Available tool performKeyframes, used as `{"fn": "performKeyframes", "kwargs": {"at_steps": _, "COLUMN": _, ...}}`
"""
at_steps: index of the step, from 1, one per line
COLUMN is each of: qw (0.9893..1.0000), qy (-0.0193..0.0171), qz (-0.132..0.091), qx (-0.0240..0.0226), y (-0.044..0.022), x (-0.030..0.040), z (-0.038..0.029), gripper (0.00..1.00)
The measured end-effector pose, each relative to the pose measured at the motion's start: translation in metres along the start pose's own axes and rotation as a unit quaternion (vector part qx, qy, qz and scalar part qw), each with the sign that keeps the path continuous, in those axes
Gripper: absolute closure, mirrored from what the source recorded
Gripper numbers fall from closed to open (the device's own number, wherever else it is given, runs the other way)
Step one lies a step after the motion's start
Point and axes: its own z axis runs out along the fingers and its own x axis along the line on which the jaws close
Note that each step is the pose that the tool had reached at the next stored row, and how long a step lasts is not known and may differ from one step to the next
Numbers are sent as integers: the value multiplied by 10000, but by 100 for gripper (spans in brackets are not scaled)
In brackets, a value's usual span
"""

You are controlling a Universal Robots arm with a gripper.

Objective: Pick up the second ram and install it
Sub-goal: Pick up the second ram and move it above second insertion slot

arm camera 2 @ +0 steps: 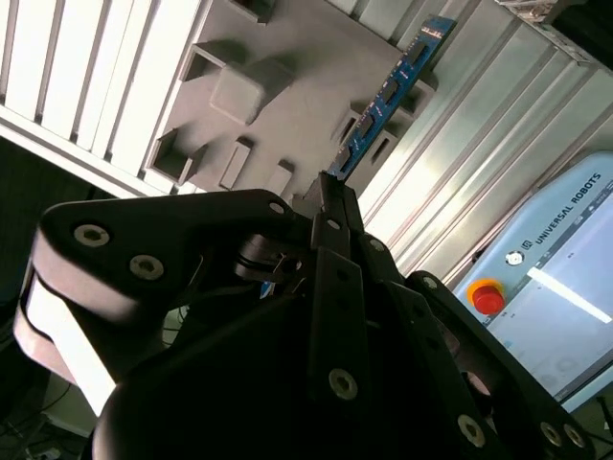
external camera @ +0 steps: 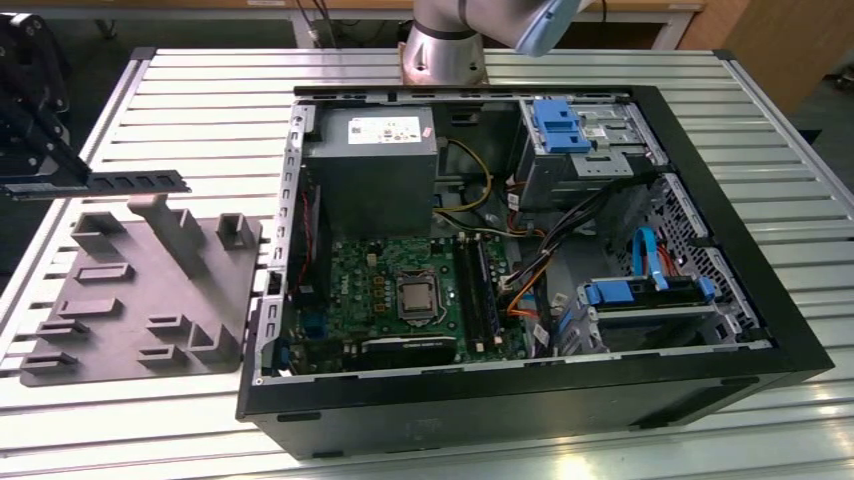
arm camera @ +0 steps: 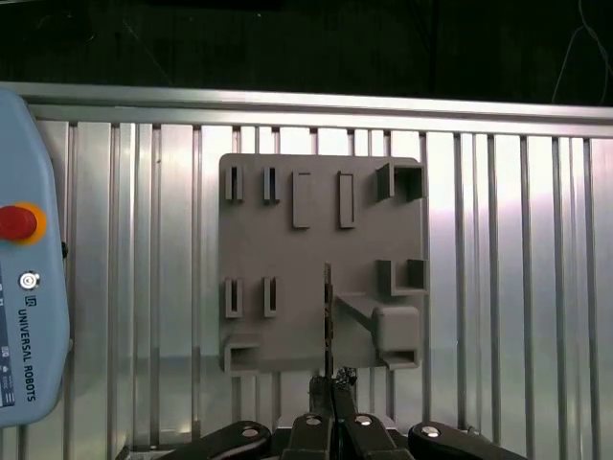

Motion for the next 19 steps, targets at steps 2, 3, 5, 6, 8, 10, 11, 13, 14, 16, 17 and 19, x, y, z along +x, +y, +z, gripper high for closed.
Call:
{"fn": "performKeyframes", "kwargs": {"at_steps": 2, "qw": 10000, "qy": 0, "qz": 0, "qx": 0, "y": -30, "x": -1, "z": -1, "gripper": 88}}
{"fn": "performKeyframes", "kwargs": {"at_steps": 3, "qw": 10000, "qy": 0, "qz": 0, "qx": 0, "y": -45, "x": -1, "z": -1, "gripper": 88}}
{"fn": "performKeyframes", "kwargs": {"at_steps": 5, "qw": 10000, "qy": 0, "qz": 0, "qx": 0, "y": -78, "x": -2, "z": -2, "gripper": 88}}
{"fn": "performKeyframes", "kwargs": {"at_steps": 6, "qw": 10000, "qy": 0, "qz": 0, "qx": 0, "y": -95, "x": -2, "z": -2, "gripper": 88}}
{"fn": "performKeyframes", "kwargs": {"at_steps": 8, "qw": 10000, "qy": 0, "qz": 0, "qx": 0, "y": -129, "x": -3, "z": -3, "gripper": 88}}
{"fn": "performKeyframes", "kwargs": {"at_steps": 10, "qw": 10000, "qy": 0, "qz": 0, "qx": 0, "y": -165, "x": -3, "z": -4, "gripper": 88}}
{"fn": "performKeyframes", "kwargs": {"at_steps": 11, "qw": 10000, "qy": 0, "qz": 0, "qx": 0, "y": -184, "x": -4, "z": -5, "gripper": 88}}
{"fn": "performKeyframes", "kwargs": {"at_steps": 13, "qw": 10000, "qy": 0, "qz": 0, "qx": 0, "y": -221, "x": -4, "z": -6, "gripper": 88}}
{"fn": "performKeyframes", "kwargs": {"at_steps": 14, "qw": 10000, "qy": 0, "qz": 0, "qx": -1, "y": -241, "x": -5, "z": -7, "gripper": 88}}
{"fn": "performKeyframes", "kwargs": {"at_steps": 16, "qw": 10000, "qy": 0, "qz": 0, "qx": 0, "y": -277, "x": -6, "z": -7, "gripper": 88}}
{"fn": "performKeyframes", "kwargs": {"at_steps": 17, "qw": 10000, "qy": 0, "qz": 0, "qx": 0, "y": -294, "x": -6, "z": -7, "gripper": 88}}
{"fn": "performKeyframes", "kwargs": {"at_steps": 19, "qw": 10000, "qy": 0, "qz": 0, "qx": -1, "y": -329, "x": -7, "z": -9, "gripper": 88}}
